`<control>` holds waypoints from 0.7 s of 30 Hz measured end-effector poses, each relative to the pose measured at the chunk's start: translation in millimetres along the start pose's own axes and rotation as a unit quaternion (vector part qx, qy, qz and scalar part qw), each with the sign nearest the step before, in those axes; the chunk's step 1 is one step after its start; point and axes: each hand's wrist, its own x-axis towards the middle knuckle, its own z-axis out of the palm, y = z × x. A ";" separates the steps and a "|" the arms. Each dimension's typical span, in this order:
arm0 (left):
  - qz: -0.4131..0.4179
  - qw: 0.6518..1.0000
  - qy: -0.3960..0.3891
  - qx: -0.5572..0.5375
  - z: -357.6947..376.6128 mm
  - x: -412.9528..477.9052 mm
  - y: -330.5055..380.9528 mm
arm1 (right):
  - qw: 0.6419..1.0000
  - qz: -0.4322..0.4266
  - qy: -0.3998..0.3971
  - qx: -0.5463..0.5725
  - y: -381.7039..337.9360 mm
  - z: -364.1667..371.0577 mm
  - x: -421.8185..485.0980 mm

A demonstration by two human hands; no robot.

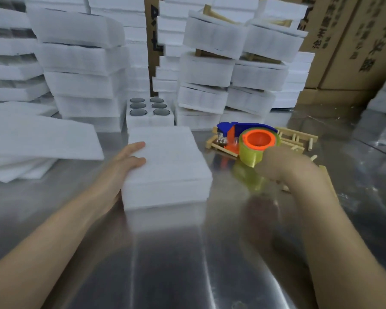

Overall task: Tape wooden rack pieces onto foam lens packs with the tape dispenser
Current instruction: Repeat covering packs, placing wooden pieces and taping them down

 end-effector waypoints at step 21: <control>-0.002 1.000 -0.002 0.026 -3.0 1.4 -3.6 | 0.764 0.005 0.513 0.390 30.1 -16.2 -5.5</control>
